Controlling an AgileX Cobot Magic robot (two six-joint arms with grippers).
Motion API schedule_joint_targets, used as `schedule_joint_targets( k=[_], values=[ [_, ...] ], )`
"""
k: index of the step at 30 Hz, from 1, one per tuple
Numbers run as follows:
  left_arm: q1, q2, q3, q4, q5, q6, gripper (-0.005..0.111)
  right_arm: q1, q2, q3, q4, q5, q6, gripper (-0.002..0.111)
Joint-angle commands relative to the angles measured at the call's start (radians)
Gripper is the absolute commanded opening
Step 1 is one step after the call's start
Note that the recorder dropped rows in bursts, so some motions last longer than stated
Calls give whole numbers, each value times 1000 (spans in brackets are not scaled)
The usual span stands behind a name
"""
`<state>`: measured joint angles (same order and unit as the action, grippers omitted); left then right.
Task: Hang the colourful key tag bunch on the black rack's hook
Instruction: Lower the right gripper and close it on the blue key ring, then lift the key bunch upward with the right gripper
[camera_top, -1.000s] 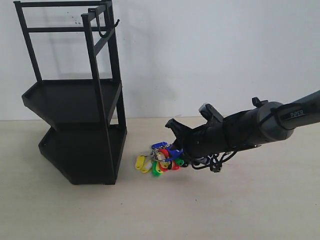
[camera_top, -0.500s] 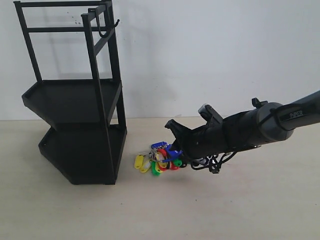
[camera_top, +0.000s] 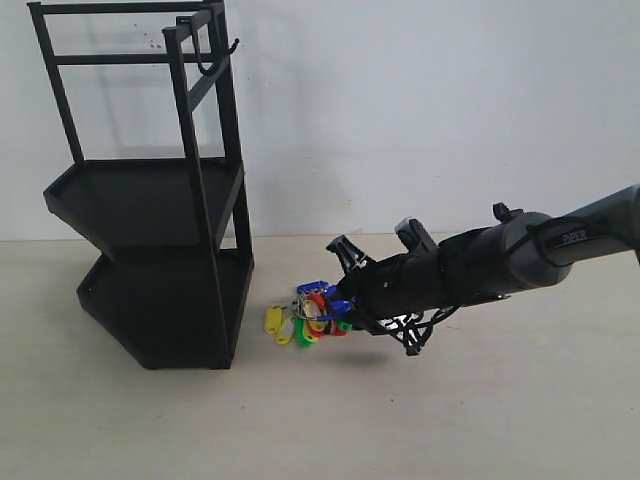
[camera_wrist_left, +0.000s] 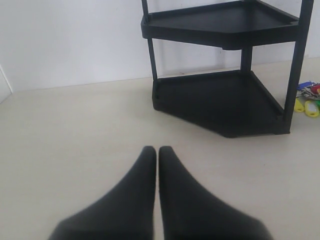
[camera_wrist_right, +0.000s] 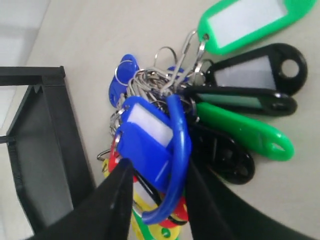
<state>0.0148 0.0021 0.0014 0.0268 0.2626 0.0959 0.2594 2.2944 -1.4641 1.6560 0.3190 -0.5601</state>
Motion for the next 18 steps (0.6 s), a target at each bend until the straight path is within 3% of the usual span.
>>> schedule_joint_targets(
  k=[1,2,7,18],
  values=[
    [-1,-2,-1,-3,-7,1,4,0,11,-13,-4,-2,31,7],
    [-1,-2,-1,-3,-7,1,4,-2,11,-13,-4,-2,34,0],
    [-1,-2,-1,-3,-7,1,4,-10,11,-13,-4,1,34,0],
    [-1,-2,-1,-3,-7,1,4,-11,-100,-13,-8,15,-327,0]
  ],
)
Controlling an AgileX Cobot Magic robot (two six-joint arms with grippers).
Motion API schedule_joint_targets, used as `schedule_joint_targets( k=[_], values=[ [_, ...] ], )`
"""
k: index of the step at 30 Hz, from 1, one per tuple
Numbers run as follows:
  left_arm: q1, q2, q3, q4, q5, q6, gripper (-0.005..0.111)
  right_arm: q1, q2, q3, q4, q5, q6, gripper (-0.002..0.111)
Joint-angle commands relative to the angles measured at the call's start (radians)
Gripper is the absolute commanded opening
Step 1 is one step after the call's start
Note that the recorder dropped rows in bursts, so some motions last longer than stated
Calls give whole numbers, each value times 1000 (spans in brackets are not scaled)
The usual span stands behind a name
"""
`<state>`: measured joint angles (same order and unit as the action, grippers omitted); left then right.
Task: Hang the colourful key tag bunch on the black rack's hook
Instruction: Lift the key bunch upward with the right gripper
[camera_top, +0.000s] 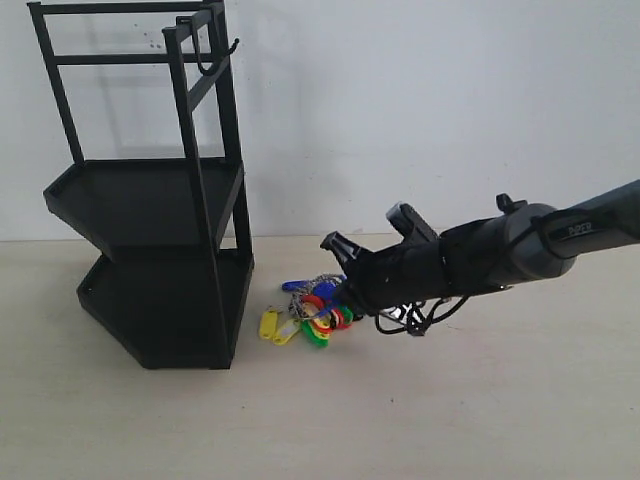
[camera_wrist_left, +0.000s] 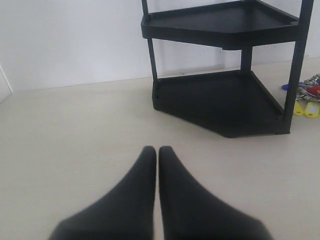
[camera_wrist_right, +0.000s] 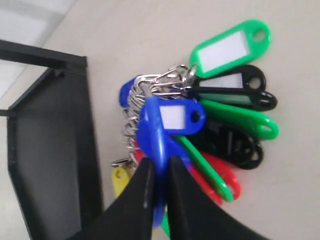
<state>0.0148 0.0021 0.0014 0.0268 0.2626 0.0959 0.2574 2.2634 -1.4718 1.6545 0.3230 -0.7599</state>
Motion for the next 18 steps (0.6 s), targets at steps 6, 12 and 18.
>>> schedule_joint_targets(
  k=[6,12,18],
  values=[
    [-1,-2,-1,-3,-7,1,4,-24,-133,-6,-7,65,-196,0],
    [-1,-2,-1,-3,-7,1,4,-76,-186,-6,-7,173,-231,0],
    [-1,-2,-1,-3,-7,1,4,-108,-274,-6,-40,239,-316,0]
  ],
)
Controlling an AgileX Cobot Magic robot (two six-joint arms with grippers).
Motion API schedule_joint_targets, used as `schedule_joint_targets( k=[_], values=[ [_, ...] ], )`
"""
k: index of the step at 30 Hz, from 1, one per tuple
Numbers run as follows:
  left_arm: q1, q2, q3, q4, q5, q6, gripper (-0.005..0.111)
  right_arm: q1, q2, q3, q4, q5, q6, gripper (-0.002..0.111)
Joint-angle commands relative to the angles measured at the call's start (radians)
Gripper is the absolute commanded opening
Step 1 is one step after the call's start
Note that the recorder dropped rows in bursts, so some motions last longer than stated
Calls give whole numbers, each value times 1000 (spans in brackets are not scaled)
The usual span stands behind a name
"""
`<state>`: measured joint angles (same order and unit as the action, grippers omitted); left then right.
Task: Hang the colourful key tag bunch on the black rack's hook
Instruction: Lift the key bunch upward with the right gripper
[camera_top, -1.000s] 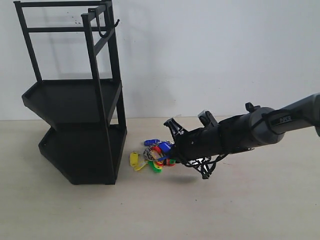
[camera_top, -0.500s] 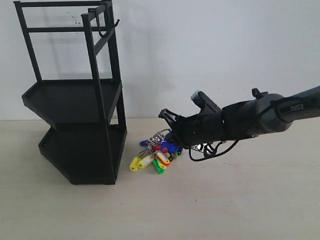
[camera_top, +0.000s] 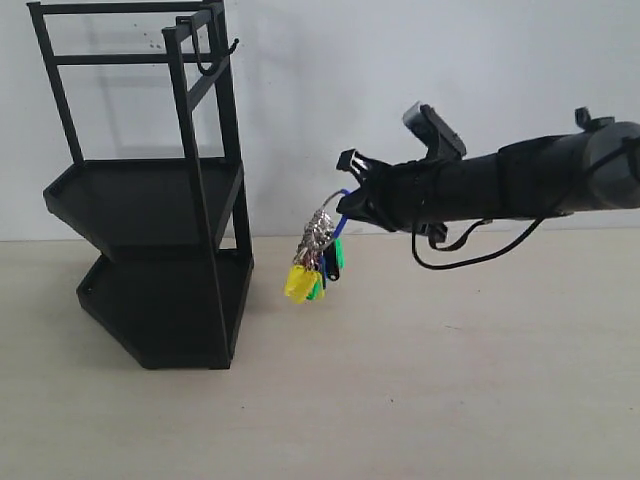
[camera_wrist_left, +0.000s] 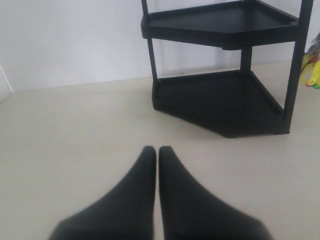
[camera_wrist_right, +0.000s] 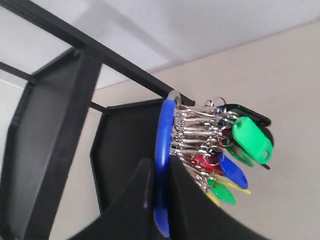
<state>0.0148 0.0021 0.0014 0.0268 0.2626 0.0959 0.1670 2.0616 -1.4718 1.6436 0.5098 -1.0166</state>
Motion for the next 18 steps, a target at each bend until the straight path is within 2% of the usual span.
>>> schedule_joint_targets(
  k=[1,7,9,18],
  values=[
    [-1,-2,-1,-3,-7,1,4,-18,-93,-6,-53,50,-59,0],
    [-1,-2,-1,-3,-7,1,4,-18,-248,28,-195,-9,-25,0],
    [-1,-2,-1,-3,-7,1,4,-18,-324,88,-196,-54,-51,0],
    [-1,-2,-1,-3,-7,1,4,-18,-629,364,-181,-53,-100,0]
  ],
)
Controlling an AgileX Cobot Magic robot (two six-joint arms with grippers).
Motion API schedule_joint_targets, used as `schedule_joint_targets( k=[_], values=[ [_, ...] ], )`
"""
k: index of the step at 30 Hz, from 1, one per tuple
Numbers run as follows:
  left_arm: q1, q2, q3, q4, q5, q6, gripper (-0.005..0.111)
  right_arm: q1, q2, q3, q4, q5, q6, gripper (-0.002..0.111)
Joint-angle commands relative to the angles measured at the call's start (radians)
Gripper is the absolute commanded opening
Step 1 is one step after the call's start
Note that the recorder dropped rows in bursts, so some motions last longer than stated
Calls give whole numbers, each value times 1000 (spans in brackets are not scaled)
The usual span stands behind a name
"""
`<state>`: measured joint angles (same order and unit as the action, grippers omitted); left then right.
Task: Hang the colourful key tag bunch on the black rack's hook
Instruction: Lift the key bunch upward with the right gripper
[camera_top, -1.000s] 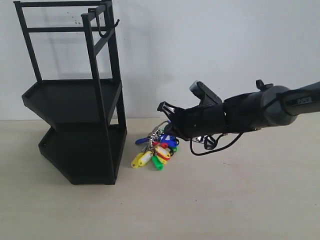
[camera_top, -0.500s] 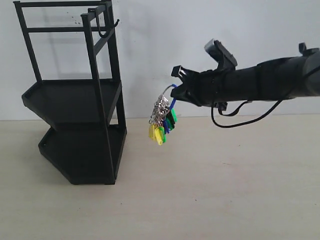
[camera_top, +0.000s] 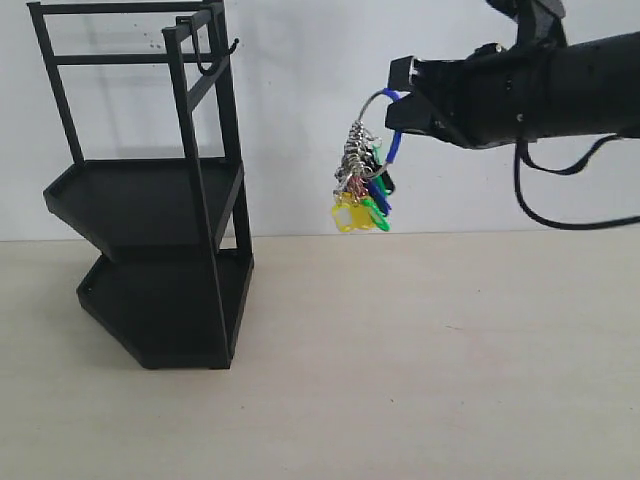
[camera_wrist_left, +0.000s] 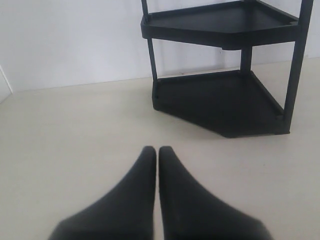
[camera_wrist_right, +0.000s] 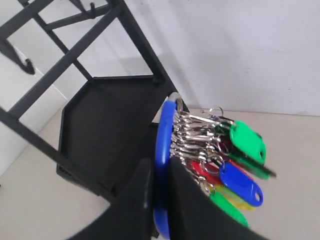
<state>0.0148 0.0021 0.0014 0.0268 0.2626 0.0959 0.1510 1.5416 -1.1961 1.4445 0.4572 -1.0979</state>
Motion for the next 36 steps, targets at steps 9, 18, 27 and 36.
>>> schedule_joint_targets(
  k=[9,18,27,36],
  values=[
    [-1,-2,-1,-3,-7,1,4,-2,-183,116,27,159,44,0],
    [-1,-2,-1,-3,-7,1,4,0,-227,90,-13,107,59,0],
    [-1,-2,-1,-3,-7,1,4,-1,-215,66,71,43,143,0],
    [-1,-2,-1,-3,-7,1,4,17,-221,64,21,174,45,0]
  ],
)
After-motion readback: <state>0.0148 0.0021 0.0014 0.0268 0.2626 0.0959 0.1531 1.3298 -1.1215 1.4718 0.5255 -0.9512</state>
